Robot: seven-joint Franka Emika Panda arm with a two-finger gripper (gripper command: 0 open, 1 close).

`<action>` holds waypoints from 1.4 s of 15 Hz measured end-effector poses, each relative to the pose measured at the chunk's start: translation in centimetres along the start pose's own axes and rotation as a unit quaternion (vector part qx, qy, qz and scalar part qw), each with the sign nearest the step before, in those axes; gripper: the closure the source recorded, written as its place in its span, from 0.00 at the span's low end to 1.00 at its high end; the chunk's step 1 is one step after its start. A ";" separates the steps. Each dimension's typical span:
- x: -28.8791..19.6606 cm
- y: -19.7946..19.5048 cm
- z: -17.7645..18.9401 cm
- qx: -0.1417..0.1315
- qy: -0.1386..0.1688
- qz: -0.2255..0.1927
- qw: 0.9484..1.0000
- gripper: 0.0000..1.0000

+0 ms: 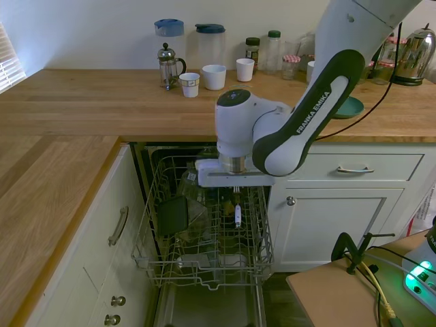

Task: Put the fork in the dishwasher

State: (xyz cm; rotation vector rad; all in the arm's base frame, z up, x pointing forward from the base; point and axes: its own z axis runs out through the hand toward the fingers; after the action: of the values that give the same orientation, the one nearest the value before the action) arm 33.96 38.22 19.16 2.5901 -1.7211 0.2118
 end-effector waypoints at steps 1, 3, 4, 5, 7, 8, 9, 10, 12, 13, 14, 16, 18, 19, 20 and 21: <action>-0.4 0.2 0.9 -0.004 0.005 -0.002 1.000 1.00; -1.1 0.0 2.8 -0.011 0.013 -0.002 1.000 1.00; -1.6 -0.2 3.7 -0.011 0.017 -0.005 1.000 1.00; -2.0 -0.4 4.6 -0.011 0.021 -0.006 1.000 1.00; -2.7 -0.9 6.4 -0.013 0.029 -0.007 0.999 1.00; -2.8 -1.1 7.3 -0.014 0.032 -0.007 0.999 1.00; -2.9 -1.3 8.1 -0.016 0.035 -0.006 0.999 1.00; -3.0 -1.4 8.8 -0.017 0.037 -0.005 0.999 0.00; -3.2 -1.7 9.6 -0.013 0.035 -0.004 0.999 0.00; -3.2 -1.7 9.9 -0.011 0.036 -0.003 0.999 0.00; -3.2 -1.6 10.0 -0.010 0.038 -0.004 0.999 0.00; -3.4 -1.4 10.1 -0.009 0.041 -0.003 0.999 0.00; -3.4 -1.4 10.3 -0.008 0.044 -0.001 0.999 0.00; -3.3 -1.3 10.5 -0.009 0.046 0.001 0.999 0.00; -3.2 -1.3 10.5 -0.010 0.047 0.003 0.999 0.00; -3.1 -1.2 10.6 -0.010 0.049 0.004 0.999 0.00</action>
State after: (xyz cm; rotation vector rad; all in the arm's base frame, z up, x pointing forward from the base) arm 34.96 40.57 8.36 2.5146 -1.6929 0.3147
